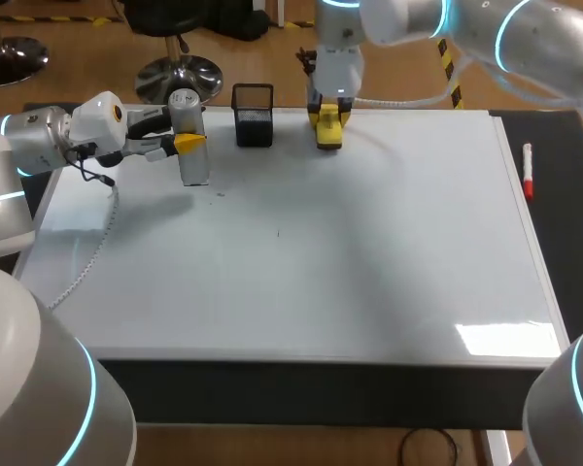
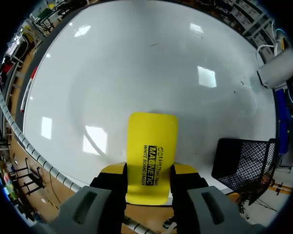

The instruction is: Pick up the inspection probe, press it on each red-marked spot on the whiteboard one by one, put down the probe, pick up the eraser, and wipe off all the red marks.

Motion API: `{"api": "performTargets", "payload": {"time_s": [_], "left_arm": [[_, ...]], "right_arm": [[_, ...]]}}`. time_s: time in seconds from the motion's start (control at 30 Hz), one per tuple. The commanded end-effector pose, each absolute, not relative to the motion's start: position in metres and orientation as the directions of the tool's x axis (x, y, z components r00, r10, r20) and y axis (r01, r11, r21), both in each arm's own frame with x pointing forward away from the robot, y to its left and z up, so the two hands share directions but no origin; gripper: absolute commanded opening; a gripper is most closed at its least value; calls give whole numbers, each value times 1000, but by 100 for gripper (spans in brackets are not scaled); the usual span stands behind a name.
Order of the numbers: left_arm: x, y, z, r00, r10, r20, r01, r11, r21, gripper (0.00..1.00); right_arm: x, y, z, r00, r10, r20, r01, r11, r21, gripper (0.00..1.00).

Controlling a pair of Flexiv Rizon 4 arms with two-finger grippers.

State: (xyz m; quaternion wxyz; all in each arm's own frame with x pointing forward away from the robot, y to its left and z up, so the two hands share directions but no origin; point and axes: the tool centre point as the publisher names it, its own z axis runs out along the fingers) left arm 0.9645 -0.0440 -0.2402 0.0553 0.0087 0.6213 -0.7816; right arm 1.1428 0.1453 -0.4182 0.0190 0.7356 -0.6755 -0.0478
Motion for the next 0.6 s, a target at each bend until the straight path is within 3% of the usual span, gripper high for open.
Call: {"api": "performTargets", "payload": {"time_s": [0.03, 0.57, 0.6], "left_arm": [[964, -45, -239, -993, -80, -84, 100, -222, -970, 0], [964, -45, -239, -993, -80, -84, 100, -222, -970, 0], [964, -45, -239, -993, -80, -84, 100, -222, -970, 0]], "right_arm": [[1152, 151, -422, 86, -996, -38, -987, -91, 129, 0], [1155, 150, -431, 29, -999, -32, -993, -32, 117, 0], [1155, 150, -430, 27, -999, -25, -993, -30, 111, 7]]}}
